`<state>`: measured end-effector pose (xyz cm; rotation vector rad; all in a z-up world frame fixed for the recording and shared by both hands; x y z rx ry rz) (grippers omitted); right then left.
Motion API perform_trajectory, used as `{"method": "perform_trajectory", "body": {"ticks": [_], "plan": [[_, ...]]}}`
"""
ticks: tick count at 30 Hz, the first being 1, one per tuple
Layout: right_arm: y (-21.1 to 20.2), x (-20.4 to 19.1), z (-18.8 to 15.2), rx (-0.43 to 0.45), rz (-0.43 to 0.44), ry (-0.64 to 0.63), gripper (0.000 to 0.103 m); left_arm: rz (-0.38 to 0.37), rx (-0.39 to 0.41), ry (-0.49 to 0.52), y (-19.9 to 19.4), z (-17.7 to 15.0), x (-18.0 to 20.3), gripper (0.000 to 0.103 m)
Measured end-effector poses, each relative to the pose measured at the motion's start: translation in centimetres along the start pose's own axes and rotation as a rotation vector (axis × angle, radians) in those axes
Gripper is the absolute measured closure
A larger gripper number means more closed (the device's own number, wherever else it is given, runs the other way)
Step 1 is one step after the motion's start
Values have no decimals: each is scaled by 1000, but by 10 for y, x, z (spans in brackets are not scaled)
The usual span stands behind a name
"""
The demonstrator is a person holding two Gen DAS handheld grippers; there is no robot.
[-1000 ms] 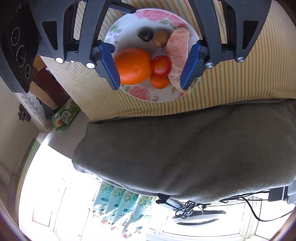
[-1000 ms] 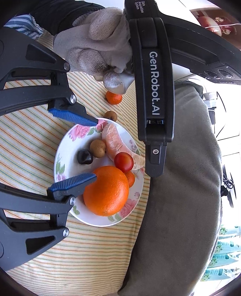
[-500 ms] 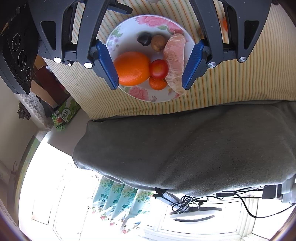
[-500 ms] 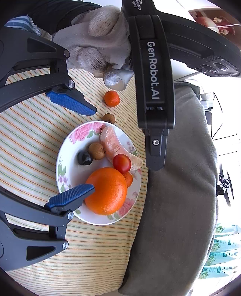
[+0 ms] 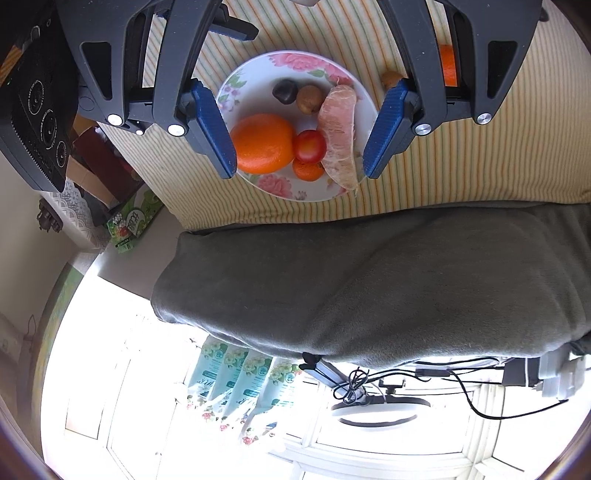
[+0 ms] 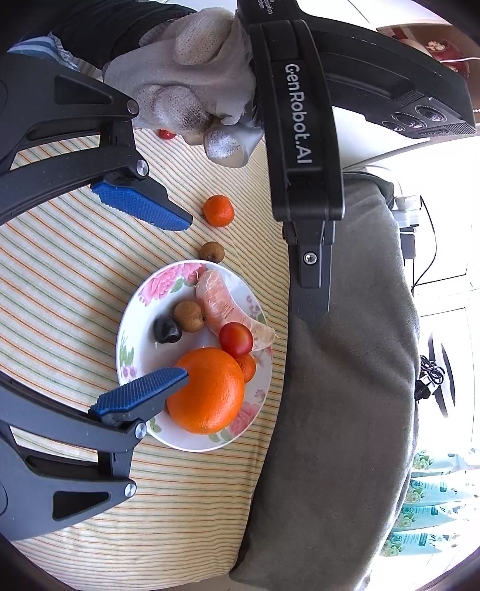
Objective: Organize fruits
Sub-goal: 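Withdraw the right tool from the plate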
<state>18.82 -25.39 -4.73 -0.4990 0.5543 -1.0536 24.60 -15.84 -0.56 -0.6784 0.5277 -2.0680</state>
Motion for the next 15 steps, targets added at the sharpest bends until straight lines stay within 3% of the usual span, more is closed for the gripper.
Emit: {"method": "perform_trajectory", "body": {"ticks": [15], "plan": [[-2, -31, 3, 3, 42, -24, 24, 111, 47, -78, -56, -20, -69, 32]]}}
Point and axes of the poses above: each gripper's, at about its wrist camera, not at the fingertips, and y roughly the way its jaws point, x to its right, z to its top, the point moved 7 cm from there along y, roughly the way its jaws point, and after that the axes turned 1 degree about -y, right-handed, at the moved point
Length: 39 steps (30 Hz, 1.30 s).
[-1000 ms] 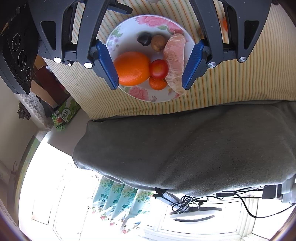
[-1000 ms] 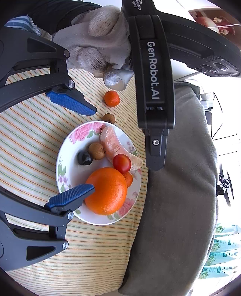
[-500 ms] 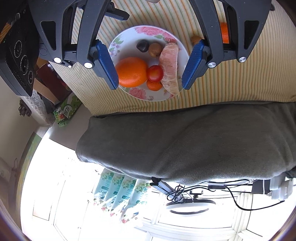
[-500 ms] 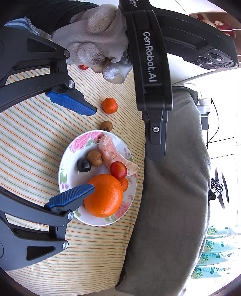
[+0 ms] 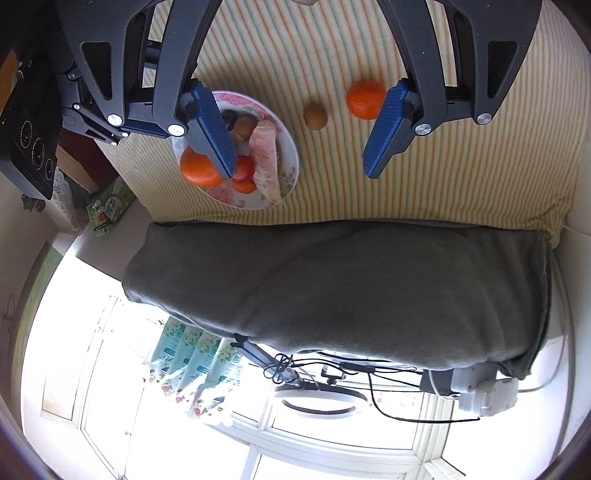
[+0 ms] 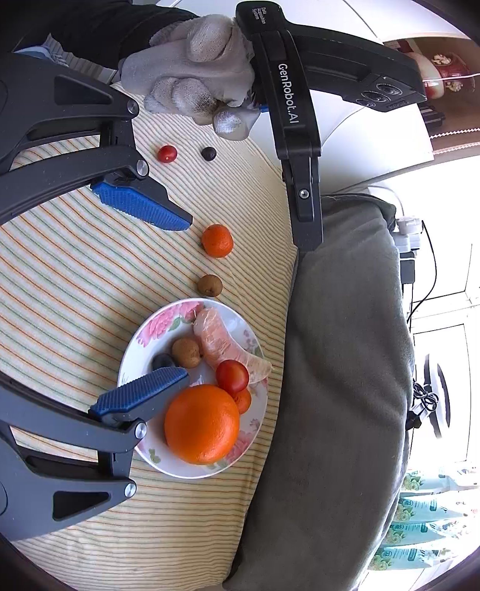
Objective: Organize fruits
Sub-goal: 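Withdraw the right tool from the plate, then close the right tool on a small mandarin while the left tool closes on a black round fruit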
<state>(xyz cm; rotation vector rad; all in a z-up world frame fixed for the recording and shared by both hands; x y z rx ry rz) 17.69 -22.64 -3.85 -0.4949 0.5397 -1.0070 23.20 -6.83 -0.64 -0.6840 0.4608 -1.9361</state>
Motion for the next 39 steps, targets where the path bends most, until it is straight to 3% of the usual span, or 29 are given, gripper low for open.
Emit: {"method": "perform_trajectory", "body": {"ticks": [16, 25, 29, 39], "plan": [[31, -34, 14, -19, 76, -69, 24, 187, 21, -117, -55, -36, -98, 32], [64, -52, 17, -63, 93, -116, 24, 239, -9, -199, -68, -70, -139, 33], [78, -58, 16, -84, 99, -131, 24, 245, -39, -220, -67, -86, -146, 48], [115, -70, 18, -129, 95, -175, 36, 247, -91, -236, -55, -111, -148, 58]]}}
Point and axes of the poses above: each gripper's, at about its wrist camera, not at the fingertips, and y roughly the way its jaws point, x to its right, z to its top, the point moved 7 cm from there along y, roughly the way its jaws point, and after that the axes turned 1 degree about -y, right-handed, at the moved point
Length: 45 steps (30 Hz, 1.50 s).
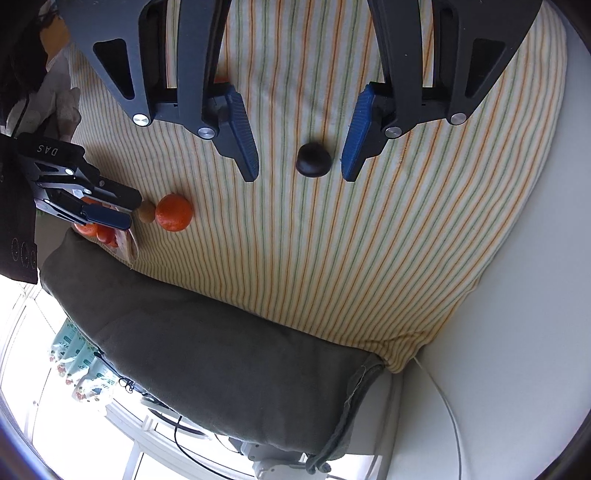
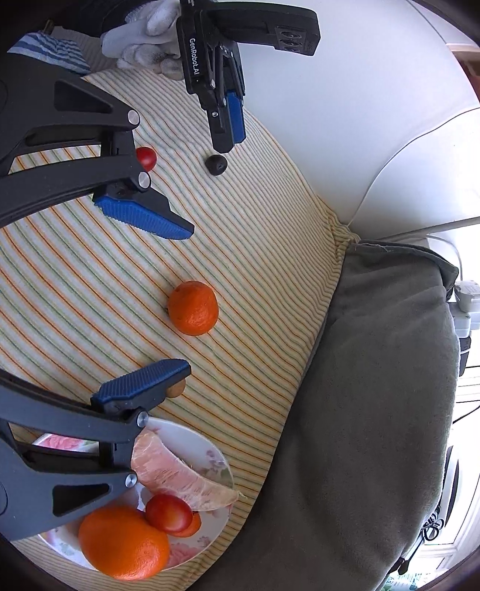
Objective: Organize fruits
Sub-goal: 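Close the right tool on a small mandarin while the left tool closes on a black round fruit, then carry the mandarin with the right tool to the plate while the left tool lifts the black fruit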
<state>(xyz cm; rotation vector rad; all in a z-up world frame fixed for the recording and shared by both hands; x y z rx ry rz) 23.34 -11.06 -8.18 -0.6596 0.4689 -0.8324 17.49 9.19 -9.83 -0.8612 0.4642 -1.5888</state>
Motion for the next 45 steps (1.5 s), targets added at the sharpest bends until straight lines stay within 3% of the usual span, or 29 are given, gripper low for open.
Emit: {"method": "perform_trajectory", "body": {"ticks": [3, 19, 22, 26, 45], "plan": [[11, 2, 2, -16, 4, -1, 43, 11, -9, -1, 4, -3, -2, 60], [43, 4, 4, -69, -24, -24, 45, 33, -34, 13, 20, -7, -2, 72], [49, 3, 3, -83, -25, -26, 55, 39, -37, 12, 21, -6, -4, 75], [54, 4, 2, -95, -34, -23, 58, 47, -36, 11, 21, -6, -6, 79], [29, -1, 6, -24, -46, -19, 60, 13, -6, 27, 9, -2, 8, 81]]}}
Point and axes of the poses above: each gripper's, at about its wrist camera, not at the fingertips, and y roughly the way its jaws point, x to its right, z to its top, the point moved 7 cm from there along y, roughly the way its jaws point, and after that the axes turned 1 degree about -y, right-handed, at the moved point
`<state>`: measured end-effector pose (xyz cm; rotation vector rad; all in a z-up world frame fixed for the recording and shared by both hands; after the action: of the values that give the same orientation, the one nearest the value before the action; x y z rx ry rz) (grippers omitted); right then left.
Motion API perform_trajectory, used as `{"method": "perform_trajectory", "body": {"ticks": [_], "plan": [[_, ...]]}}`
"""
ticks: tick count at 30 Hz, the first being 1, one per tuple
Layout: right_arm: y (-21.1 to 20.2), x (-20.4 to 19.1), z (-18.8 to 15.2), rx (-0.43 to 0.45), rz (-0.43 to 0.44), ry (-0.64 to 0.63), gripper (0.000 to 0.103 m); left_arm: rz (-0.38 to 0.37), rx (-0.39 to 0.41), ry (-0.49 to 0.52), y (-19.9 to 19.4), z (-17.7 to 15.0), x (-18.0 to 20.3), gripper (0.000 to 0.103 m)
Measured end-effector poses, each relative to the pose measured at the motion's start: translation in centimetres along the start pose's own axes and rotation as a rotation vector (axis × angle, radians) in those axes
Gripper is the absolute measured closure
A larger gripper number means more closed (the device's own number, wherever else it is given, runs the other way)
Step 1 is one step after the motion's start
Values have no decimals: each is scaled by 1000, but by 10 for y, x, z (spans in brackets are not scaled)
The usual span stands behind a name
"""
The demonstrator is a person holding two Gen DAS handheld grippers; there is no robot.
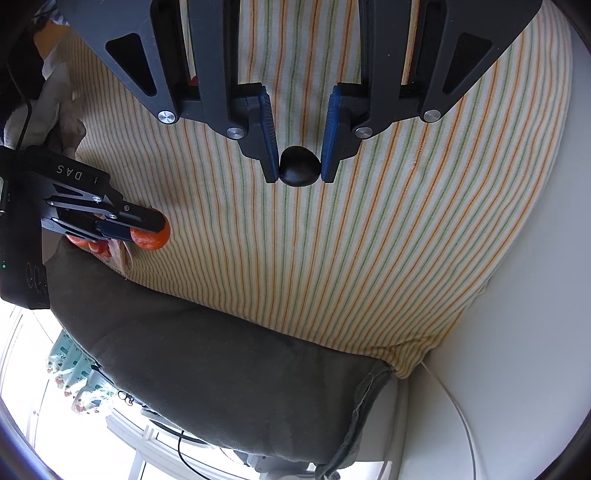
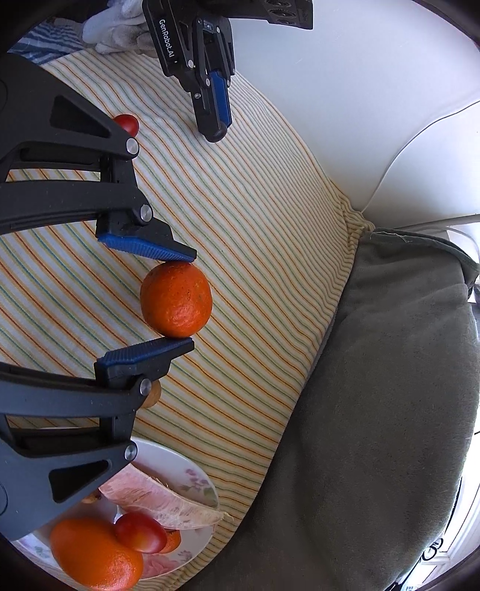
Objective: Organize fruits
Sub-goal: 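Carry the mandarin with the right tool to the plate while the left tool lifts the black fruit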
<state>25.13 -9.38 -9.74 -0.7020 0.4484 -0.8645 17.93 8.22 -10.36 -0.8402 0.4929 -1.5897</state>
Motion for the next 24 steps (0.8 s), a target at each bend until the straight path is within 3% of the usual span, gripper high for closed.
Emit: {"method": "perform_trajectory", "body": {"ticks": [24], "plan": [[-77, 41, -9, 123, -46, 67, 60, -153, 45, 111, -15, 19, 85, 81]]}}
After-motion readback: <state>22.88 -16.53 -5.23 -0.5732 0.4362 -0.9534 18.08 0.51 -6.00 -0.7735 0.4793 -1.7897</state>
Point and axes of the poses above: each gripper's, at about its wrist camera, not at the fingertips, and y roughly the way its jaws point, x to its right, z to its top, the point moved 7 cm from there along y, roughly the way its jaws point, and after that the axes turned 1 degree about -y, right-handed, at the moved point
